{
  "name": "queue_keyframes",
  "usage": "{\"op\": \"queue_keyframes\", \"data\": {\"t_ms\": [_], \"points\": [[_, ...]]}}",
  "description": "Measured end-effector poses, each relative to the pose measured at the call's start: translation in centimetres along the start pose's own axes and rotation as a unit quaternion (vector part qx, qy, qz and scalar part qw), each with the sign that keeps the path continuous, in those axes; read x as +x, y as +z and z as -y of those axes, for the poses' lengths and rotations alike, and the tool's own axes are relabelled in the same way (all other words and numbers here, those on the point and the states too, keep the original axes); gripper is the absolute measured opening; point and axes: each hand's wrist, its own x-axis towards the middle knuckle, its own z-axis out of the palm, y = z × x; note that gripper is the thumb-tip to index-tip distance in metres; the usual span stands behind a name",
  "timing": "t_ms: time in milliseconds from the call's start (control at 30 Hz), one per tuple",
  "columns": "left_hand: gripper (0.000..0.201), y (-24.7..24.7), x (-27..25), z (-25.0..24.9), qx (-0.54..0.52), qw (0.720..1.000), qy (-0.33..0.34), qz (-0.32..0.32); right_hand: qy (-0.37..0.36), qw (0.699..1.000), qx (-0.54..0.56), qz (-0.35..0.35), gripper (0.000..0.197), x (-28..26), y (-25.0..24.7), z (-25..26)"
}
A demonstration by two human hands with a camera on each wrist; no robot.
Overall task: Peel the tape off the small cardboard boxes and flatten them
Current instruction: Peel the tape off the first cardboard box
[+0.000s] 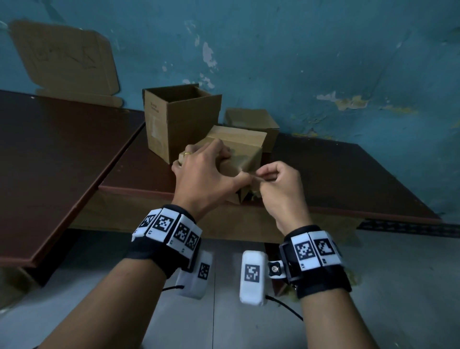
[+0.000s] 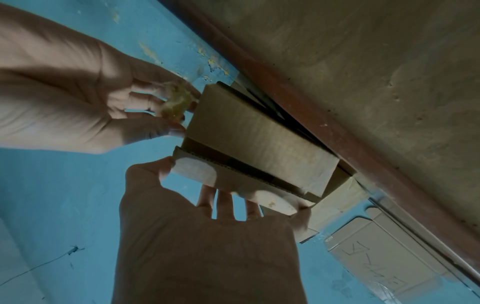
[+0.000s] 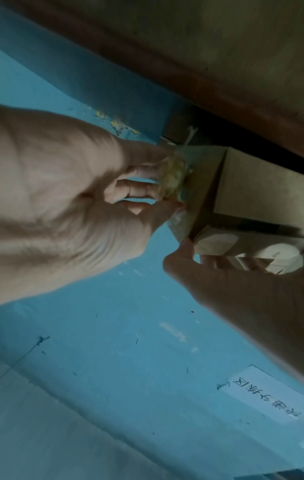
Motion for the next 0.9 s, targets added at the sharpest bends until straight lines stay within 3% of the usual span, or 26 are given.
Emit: {"op": "queue_keyframes", "data": {"t_ms": [167,333,433,600,700,900], "points": [[0.054,-0.4,0.1,-0.1,-0.036,0.999,-0.022,-0.007,0.053,0.99,0.1,-0.08,0.043,0.1,0.3,0.1],[0.06,-0.3,-0.2,-0.6,-0.034,0.999,-0.019,0.016,-0.038,0.99,-0.044,-0.126,0.029,0.4,0.8,-0.4],[0.055,-0.5,0.0,-0.6,-0.044,0.998,-0.037,0.0,-0.073,0.989,-0.051,-0.114,0.027,0.2,0.8,-0.2],[0.054,-0.9,0.0,-0.4,-0.046,0.998,-0.043,-0.004,-0.05,0.997,-0.05,-0.04,0.012,-0.1,-0.5,-0.1],[0.056,-1.2,-0.1,-0.5,-0.047,0.998,-0.043,-0.004,-0.038,0.999,-0.021,0.013,0.022,0.0,-1.0,-0.1],[0.053,-1.6,-0.2,-0.6,-0.072,0.996,-0.049,0.007,-0.058,0.998,-0.019,-0.01,0.028,0.2,-0.4,-0.5]]}}
